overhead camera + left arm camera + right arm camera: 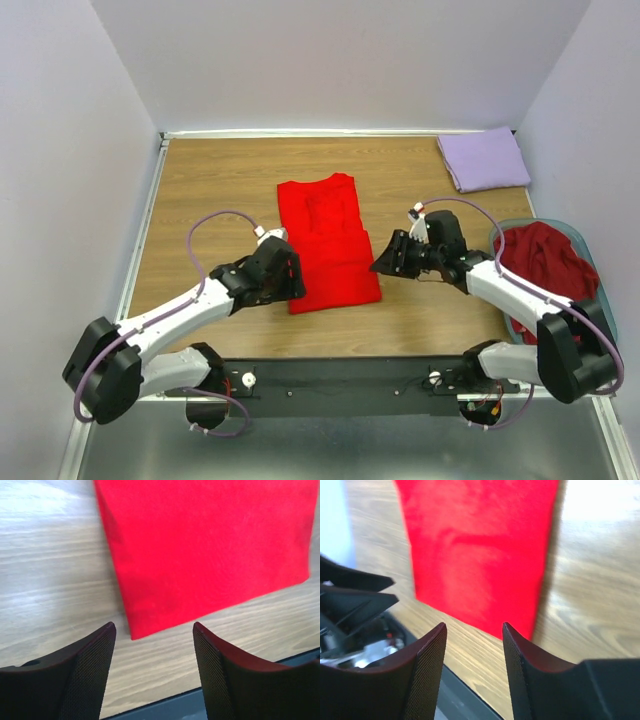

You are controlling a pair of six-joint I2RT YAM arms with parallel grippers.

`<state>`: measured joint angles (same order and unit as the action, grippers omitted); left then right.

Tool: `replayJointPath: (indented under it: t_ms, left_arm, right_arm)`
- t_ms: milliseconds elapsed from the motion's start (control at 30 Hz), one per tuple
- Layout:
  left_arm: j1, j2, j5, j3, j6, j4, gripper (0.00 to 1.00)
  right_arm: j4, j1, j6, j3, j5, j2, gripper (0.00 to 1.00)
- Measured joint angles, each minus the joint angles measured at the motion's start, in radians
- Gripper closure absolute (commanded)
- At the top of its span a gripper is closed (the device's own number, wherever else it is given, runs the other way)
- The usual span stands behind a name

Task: Fold and stack the t-shirts
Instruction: Fold the tshirt

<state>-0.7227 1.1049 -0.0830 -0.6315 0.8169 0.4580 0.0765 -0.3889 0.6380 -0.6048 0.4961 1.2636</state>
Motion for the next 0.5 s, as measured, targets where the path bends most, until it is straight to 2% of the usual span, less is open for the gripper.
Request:
replayJointPath:
  t_ms: [200, 333, 500]
  left_arm:
    - [-0.069, 0.088, -0.047, -0.043, 0.000, 0.067, 0.27]
    - [-0.085, 0.147, -0.075, -0.047, 0.003, 0.083, 0.35]
    - [-0.107, 0.216, -0.093, -0.057, 0.005, 0.087, 0.41]
  right_arm:
    - [0.174, -0.078, -0.043, -0.048, -0.180, -0.025, 0.43]
    - [0.247, -0.152, -0.052, -0.066, -0.303, -0.023, 0.43]
    - [0.285, -0.217, -0.052, -0.082, -0.385, 0.005, 0.44]
